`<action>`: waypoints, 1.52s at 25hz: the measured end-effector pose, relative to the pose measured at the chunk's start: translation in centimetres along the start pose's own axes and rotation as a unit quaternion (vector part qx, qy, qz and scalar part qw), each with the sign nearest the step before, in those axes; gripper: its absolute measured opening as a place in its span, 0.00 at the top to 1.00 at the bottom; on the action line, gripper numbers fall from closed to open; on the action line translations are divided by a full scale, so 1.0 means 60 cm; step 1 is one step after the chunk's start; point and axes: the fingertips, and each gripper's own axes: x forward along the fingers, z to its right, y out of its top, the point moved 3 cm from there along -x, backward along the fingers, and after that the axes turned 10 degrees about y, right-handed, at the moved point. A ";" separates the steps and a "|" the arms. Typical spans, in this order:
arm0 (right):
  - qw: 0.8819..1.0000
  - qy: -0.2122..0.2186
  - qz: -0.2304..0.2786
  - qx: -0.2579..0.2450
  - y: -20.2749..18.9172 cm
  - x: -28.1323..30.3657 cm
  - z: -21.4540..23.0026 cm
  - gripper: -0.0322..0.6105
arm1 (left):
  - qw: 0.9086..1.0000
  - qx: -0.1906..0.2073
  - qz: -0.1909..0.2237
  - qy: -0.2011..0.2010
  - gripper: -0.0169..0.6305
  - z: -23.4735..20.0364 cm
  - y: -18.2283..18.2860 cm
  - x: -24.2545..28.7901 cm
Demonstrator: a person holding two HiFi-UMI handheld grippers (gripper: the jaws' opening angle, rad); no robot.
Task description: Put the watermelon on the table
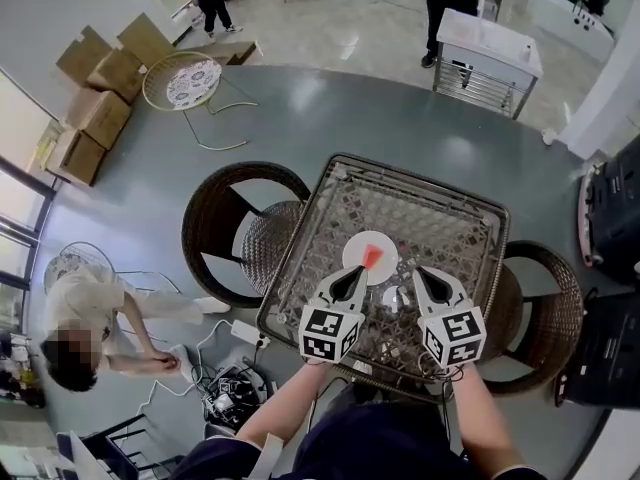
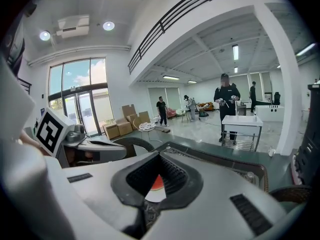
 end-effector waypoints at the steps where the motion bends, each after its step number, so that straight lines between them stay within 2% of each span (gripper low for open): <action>1: 1.000 0.001 0.004 0.000 0.003 -0.002 -0.002 0.95 | 1.000 0.003 0.007 -0.004 0.96 0.006 0.009 -0.006; 10: 0.999 0.009 0.053 -0.007 0.047 -0.021 -0.039 0.95 | 0.997 0.016 0.050 -0.054 0.96 0.061 0.071 -0.065; 14: 0.997 0.019 0.068 -0.016 0.063 -0.031 -0.062 0.95 | 0.996 0.005 0.059 -0.071 0.96 0.075 0.081 -0.082; 24: 0.994 0.034 0.093 -0.035 0.104 -0.038 -0.087 0.95 | 0.994 -0.007 0.072 -0.088 0.96 0.079 0.105 -0.099; 38: 0.993 0.034 0.105 -0.035 0.110 -0.045 -0.096 0.95 | 0.993 -0.017 0.068 -0.097 0.96 0.080 0.098 -0.107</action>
